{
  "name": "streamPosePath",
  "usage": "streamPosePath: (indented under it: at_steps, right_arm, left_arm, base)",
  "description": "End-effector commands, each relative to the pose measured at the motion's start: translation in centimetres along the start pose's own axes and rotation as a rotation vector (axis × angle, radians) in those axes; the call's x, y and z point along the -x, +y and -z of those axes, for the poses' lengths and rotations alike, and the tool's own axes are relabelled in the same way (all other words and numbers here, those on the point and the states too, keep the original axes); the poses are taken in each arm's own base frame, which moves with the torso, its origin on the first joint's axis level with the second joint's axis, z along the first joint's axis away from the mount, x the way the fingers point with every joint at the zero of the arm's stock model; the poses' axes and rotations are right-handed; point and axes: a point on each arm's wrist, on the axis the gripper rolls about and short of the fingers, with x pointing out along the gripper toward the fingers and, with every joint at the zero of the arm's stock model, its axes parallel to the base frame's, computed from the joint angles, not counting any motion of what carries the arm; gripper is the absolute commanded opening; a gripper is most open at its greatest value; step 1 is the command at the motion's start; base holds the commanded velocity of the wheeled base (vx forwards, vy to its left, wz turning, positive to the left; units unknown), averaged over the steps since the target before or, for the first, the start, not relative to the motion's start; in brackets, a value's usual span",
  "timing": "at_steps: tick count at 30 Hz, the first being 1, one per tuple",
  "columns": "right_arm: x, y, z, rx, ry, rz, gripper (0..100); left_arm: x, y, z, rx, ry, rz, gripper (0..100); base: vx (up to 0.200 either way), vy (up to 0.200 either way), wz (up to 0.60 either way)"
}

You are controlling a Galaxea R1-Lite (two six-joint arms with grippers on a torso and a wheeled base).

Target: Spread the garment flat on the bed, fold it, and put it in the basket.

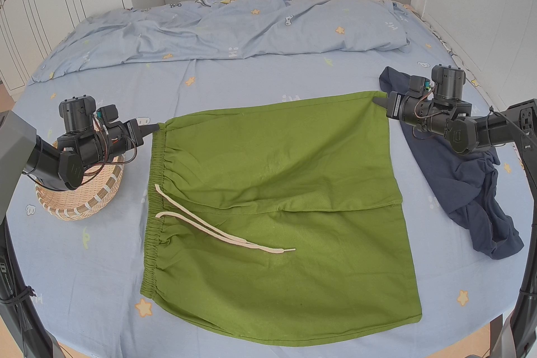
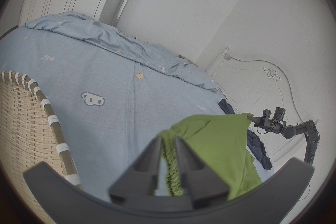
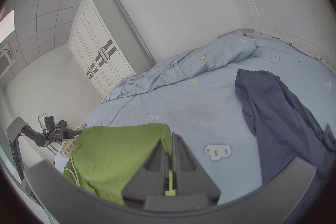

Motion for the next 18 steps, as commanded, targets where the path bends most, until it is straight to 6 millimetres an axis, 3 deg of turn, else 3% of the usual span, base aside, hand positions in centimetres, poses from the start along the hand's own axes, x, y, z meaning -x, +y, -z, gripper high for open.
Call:
streamPosePath:
  at_steps: [1, 2, 3, 14, 18]
  right_arm:
    - [-0.5, -0.2, 0.6, -0.005, 0.016, -0.001, 0]
    - [-0.5, -0.2, 0.7, -0.01, 0.023, -0.001, 0]
    - [-0.6, -0.2, 0.7, -0.01, 0.027, 0.0, 100]
    - [-0.4, -0.5, 0.0, -0.015, 0.013, 0.008, 100]
    - [0.6, -1.2, -1.1, -0.019, -0.012, 0.029, 100]
  left_arm:
    - [-0.3, 0.3, 0.1, 0.002, 0.001, -0.002, 100]
    - [-0.5, 0.5, 0.2, 0.004, 0.005, -0.003, 100]
    - [-0.6, 0.6, 0.4, 0.005, 0.006, -0.004, 100]
    - [-0.5, 0.2, 0.4, -0.003, -0.003, 0.007, 100]
    - [0.7, -3.3, -0.7, 0.004, -0.024, 0.062, 100]
  base:
    - [0.0, 0.0, 0.0]
    - [0.0, 0.0, 0.0]
    - [0.0, 0.0, 0.0]
    - [0.0, 0.0, 0.0]
    - [0.0, 0.0, 0.0]
